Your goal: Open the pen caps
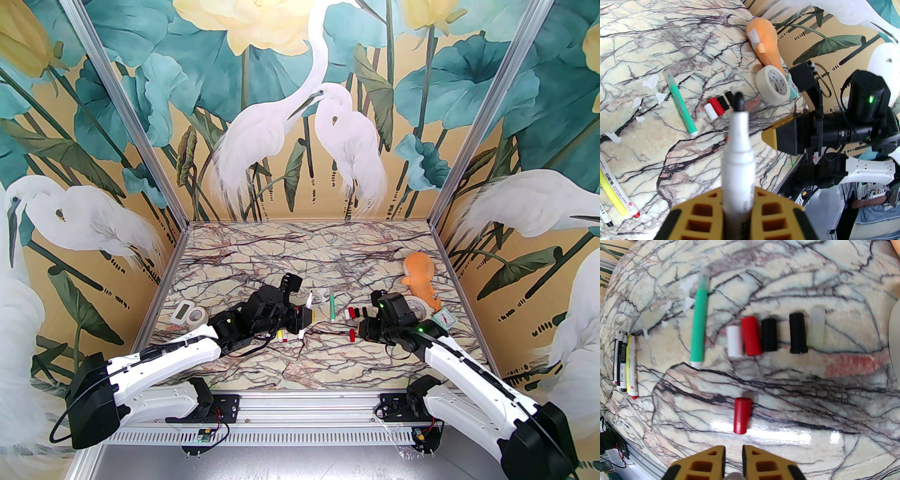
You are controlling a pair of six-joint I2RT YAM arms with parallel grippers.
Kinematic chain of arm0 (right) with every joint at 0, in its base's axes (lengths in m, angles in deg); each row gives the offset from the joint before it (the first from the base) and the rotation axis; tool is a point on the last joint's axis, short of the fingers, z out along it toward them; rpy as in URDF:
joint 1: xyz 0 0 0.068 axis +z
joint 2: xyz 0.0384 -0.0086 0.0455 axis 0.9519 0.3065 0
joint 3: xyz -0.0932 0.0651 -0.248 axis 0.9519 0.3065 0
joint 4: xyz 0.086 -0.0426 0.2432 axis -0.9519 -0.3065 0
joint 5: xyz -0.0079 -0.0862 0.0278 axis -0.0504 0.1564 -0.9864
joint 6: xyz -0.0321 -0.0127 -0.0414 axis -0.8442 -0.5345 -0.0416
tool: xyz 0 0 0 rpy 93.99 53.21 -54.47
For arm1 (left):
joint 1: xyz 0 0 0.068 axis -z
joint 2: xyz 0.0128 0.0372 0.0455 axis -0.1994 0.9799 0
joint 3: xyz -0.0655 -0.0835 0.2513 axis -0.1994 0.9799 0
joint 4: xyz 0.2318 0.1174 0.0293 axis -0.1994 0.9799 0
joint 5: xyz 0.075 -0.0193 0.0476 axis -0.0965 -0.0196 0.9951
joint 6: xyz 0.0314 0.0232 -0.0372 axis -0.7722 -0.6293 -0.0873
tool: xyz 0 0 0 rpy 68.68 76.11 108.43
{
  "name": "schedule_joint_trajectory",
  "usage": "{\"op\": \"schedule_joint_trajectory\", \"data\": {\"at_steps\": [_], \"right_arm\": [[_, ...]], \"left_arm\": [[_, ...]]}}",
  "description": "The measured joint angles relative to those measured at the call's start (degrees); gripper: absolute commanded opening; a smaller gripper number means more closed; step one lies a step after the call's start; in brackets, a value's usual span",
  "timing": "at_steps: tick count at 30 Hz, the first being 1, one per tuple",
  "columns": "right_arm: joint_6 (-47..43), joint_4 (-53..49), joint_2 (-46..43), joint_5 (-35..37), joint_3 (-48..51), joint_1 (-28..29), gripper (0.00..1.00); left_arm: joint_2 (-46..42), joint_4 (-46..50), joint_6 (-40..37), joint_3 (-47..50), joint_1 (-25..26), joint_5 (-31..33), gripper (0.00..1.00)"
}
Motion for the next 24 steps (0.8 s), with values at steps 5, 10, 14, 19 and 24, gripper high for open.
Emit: {"op": "schedule_joint_trajectory", "data": {"at_steps": [5,10,14,19,24], "right_arm": [[-0.02,-0.22,-0.02,0.61,0.22,0.00,0.10],[-0.07,-0.20,1.27,1.09,0.15,0.00,0.10],[-0.07,-0.24,2.29,1.27,-0.24,0.00,0.11],[-0.07,0.22,4.28,1.18,-1.14,0.00,0.12],[-0.04,1.38,7.37,0.94,-1.14,0.00,0.13]], "left_arm": [[0.02,0.00,0.00,0.13,0.00,1.05,0.05],[0.00,0.42,0.00,0.28,0.00,2.97,0.05],[0.02,0.72,-0.02,0.37,0.00,4.13,0.05],[0.66,0.81,-0.02,0.37,0.00,4.92,0.05],[2.49,1.09,-0.02,0.35,0.00,5.14,0.05]]}}
